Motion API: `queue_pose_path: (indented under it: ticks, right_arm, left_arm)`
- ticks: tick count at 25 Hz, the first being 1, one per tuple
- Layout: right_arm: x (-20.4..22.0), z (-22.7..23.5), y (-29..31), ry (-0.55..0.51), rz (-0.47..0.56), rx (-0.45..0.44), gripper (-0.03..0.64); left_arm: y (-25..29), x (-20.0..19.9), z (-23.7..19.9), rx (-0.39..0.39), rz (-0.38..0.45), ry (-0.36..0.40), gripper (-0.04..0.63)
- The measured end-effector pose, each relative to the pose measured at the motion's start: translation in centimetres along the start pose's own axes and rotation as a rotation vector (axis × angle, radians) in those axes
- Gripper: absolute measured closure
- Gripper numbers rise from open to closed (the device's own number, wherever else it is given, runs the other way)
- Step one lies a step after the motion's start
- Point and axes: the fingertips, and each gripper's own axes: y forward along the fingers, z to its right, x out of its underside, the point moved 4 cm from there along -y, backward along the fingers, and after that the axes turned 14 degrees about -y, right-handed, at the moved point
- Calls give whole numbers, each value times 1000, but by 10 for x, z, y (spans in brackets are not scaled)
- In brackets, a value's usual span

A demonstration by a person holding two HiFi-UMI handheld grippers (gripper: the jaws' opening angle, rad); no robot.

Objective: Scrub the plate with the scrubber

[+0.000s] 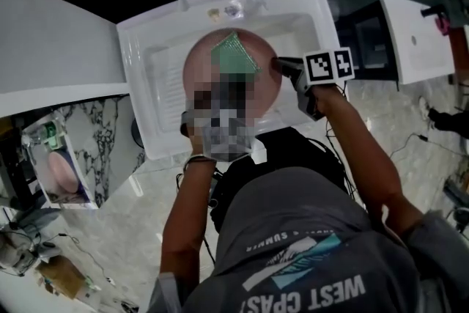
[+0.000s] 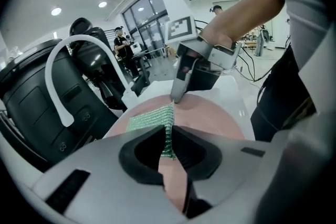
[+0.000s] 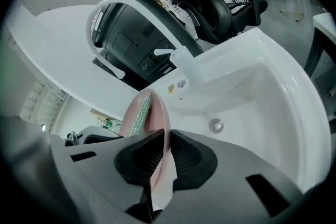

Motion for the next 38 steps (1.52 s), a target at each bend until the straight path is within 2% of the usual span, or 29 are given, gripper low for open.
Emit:
queue_pose_path:
  ticks: [6, 9, 16, 19, 23, 29, 38]
  right_arm:
    - [-7, -2, -13, 6, 41, 17, 561]
    - [-10, 4, -23, 7, 60, 36, 561]
    - [-14, 9, -38, -1, 72, 48, 561]
    - [-9, -1, -31, -5, 58, 23, 560]
    - [-5, -20, -17, -10, 38, -19, 560]
    - [-10, -29, -10, 14, 57, -58, 560]
    - [-20, -9, -26, 20, 89, -22, 558]
  left_arm:
    - [3, -2, 42, 84, -27, 101, 552]
    - [-7, 10, 51, 96, -60, 133, 552]
    - [-32, 35, 12, -8, -105, 78, 551]
    - [-34, 28, -6, -40, -90, 76, 551]
    - [-30, 7, -17, -42, -54, 91, 551]
    - [-15, -7, -2, 14, -36, 116, 551]
    - [-10, -2, 52, 145, -50, 177, 551]
